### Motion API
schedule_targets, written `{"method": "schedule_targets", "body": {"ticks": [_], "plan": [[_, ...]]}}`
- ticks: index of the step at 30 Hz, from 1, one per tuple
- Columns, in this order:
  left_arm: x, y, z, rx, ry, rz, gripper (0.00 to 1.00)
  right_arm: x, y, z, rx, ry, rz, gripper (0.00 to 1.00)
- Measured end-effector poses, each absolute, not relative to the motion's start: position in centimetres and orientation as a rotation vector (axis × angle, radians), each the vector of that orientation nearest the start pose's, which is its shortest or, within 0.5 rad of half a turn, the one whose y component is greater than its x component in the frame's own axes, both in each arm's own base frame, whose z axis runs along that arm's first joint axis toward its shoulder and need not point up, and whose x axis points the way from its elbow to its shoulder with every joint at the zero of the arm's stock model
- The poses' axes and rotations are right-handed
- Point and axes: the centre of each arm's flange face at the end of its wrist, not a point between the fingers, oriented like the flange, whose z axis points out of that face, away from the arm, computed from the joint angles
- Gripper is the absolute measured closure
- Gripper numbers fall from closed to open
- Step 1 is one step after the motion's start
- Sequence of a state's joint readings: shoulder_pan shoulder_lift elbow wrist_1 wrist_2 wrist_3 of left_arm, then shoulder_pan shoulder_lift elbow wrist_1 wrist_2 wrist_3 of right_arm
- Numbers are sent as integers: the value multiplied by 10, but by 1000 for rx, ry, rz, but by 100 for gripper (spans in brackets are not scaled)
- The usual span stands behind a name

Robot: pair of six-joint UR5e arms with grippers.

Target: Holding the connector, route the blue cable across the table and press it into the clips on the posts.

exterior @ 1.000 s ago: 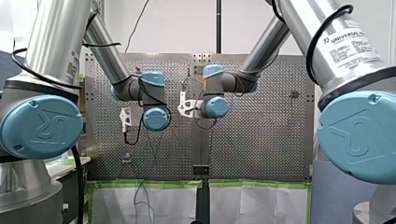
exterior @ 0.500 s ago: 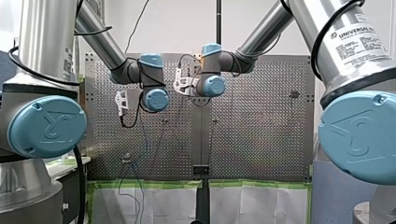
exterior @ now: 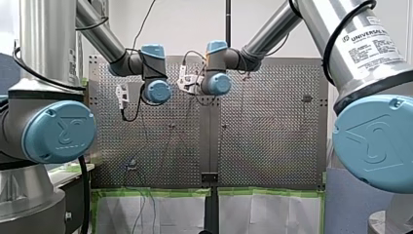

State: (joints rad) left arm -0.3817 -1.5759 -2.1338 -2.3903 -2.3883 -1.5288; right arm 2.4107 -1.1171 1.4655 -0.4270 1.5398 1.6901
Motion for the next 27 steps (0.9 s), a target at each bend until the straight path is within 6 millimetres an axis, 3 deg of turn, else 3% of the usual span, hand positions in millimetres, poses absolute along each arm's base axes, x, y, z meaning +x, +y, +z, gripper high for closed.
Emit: {"method": "schedule_targets", "body": {"ticks": [12,18,27], "plan": [[394,-186,306,-379,1420,308,100,601,-345,355,-2235,924,-2580,100],[415,-171,325,-405,1390,320,100,613,-349,360,-2235,907,-2565,100],[436,-145,337,-409,1373,326,100,634,-356,358,-2245,896,-2543,100]]}}
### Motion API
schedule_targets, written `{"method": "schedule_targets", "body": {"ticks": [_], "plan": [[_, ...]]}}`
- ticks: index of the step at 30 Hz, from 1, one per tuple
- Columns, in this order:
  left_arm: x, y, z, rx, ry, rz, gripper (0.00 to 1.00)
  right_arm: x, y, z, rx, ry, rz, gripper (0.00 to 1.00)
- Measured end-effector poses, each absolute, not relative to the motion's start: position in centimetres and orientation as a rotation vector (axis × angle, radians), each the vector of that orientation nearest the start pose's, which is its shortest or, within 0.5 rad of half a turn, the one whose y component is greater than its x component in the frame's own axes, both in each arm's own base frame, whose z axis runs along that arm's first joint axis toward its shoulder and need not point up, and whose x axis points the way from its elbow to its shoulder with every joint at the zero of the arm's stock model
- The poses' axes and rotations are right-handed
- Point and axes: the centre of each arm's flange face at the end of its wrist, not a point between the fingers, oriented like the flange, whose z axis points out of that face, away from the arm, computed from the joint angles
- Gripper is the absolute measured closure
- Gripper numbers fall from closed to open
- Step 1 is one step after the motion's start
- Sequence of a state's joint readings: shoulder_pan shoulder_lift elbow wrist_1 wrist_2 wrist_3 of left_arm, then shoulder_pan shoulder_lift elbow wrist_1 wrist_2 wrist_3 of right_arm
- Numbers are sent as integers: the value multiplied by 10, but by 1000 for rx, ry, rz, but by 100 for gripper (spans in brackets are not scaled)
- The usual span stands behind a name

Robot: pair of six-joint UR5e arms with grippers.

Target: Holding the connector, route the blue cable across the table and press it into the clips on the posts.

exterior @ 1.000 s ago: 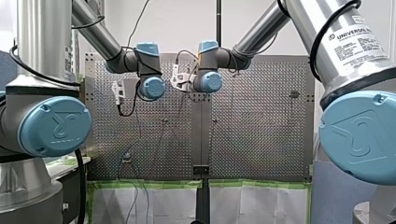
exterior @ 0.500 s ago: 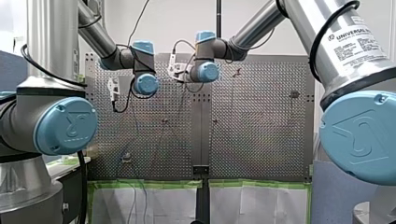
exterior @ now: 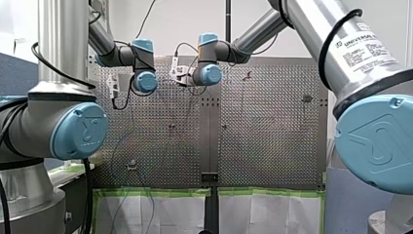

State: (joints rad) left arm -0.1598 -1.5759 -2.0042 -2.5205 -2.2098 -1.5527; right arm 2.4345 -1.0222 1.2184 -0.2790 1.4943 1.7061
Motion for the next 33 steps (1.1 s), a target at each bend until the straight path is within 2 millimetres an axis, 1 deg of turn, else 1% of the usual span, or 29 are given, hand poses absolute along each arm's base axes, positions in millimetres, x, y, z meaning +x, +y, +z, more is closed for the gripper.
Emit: {"method": "schedule_targets", "body": {"ticks": [6,11,14,19,25,28,33], "plan": [[451,-129,350,-414,1359,320,100,646,-360,356,-2243,894,-2524,100],[461,-113,360,-429,1348,330,100,652,-362,370,-2213,885,-2535,100],[465,-107,364,-430,1341,326,100,655,-363,381,-2198,876,-2547,100],[472,-103,373,-423,1323,295,100,662,-362,399,-2163,856,-2572,100],[481,-101,383,-412,1301,247,100,672,-361,412,-2117,833,-2603,100],[482,-96,384,-419,1296,249,100,677,-362,414,-2102,828,-2608,100],[486,-87,383,-429,1296,262,100,688,-364,408,-2099,826,-2599,100]]}}
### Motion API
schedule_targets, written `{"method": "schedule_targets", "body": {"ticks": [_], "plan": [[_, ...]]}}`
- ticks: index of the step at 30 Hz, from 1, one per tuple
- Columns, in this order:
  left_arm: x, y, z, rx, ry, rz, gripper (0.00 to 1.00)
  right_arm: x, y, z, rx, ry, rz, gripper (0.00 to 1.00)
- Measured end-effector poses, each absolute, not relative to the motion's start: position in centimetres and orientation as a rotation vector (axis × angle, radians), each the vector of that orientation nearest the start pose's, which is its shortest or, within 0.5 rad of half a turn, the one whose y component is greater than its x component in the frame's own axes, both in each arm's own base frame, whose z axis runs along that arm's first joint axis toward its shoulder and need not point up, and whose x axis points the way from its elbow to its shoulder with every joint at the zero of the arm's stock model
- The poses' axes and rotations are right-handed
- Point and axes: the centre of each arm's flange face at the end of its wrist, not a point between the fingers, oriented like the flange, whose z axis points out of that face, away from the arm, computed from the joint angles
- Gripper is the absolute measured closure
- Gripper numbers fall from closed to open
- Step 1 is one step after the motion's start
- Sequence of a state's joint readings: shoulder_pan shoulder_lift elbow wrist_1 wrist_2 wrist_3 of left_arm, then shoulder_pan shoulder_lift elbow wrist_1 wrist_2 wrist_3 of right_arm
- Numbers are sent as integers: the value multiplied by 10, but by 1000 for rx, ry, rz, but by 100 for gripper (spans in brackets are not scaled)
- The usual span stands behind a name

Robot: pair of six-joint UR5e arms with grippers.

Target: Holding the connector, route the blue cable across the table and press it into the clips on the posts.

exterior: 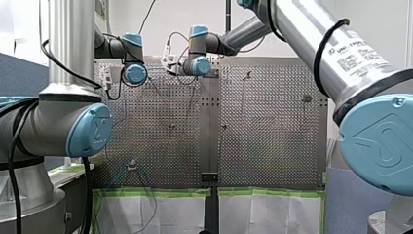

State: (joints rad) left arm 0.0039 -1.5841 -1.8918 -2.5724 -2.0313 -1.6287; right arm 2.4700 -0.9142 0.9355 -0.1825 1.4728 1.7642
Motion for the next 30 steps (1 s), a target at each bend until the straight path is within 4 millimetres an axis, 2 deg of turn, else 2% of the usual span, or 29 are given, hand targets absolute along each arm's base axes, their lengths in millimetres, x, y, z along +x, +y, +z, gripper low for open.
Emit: {"method": "schedule_targets", "body": {"ticks": [10,30], "plan": [[502,-76,380,-419,1287,229,100,696,-367,408,-2080,826,-2601,100],[570,-57,358,-348,1290,125,100,686,-388,413,-2067,869,-2616,100]]}}
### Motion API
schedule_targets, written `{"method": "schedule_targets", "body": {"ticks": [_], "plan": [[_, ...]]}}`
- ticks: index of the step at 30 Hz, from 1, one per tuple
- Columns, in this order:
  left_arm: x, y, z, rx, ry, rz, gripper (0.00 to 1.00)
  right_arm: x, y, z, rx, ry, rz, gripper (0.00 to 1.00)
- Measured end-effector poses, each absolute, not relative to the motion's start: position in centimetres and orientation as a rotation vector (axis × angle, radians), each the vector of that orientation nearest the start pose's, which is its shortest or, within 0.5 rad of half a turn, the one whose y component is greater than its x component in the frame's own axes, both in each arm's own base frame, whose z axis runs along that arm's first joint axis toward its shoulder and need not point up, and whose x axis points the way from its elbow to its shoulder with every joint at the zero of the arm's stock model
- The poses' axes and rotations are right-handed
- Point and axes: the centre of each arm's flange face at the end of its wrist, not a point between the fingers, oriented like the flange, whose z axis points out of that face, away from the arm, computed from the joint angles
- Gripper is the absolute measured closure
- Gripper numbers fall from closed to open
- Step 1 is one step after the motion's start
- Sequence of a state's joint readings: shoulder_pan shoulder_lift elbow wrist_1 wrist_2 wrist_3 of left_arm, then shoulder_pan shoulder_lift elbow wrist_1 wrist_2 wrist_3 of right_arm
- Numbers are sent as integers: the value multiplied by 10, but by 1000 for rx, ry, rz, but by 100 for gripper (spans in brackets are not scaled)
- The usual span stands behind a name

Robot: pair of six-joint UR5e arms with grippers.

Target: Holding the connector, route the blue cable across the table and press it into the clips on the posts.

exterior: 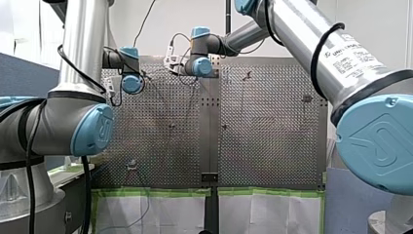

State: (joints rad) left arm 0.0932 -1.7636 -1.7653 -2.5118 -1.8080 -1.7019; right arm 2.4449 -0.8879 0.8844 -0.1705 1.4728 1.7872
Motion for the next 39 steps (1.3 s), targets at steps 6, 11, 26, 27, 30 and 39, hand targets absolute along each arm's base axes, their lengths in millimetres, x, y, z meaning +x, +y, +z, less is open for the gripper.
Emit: {"method": "schedule_targets", "body": {"ticks": [6,11,26,27,30,39], "plan": [[575,-49,357,-351,1283,105,100,683,-394,414,-2065,882,-2622,100],[575,-46,357,-370,1279,85,84,680,-397,413,-2076,896,-2612,100],[560,-41,333,-479,1340,45,0,676,-401,411,-2095,921,-2592,100],[559,-40,332,-487,1345,49,0,676,-401,411,-2095,921,-2592,100],[554,-40,329,-509,1366,60,0,676,-402,411,-2097,922,-2591,100],[524,-53,334,-517,1426,-22,0,675,-402,410,-2103,927,-2583,100]]}}
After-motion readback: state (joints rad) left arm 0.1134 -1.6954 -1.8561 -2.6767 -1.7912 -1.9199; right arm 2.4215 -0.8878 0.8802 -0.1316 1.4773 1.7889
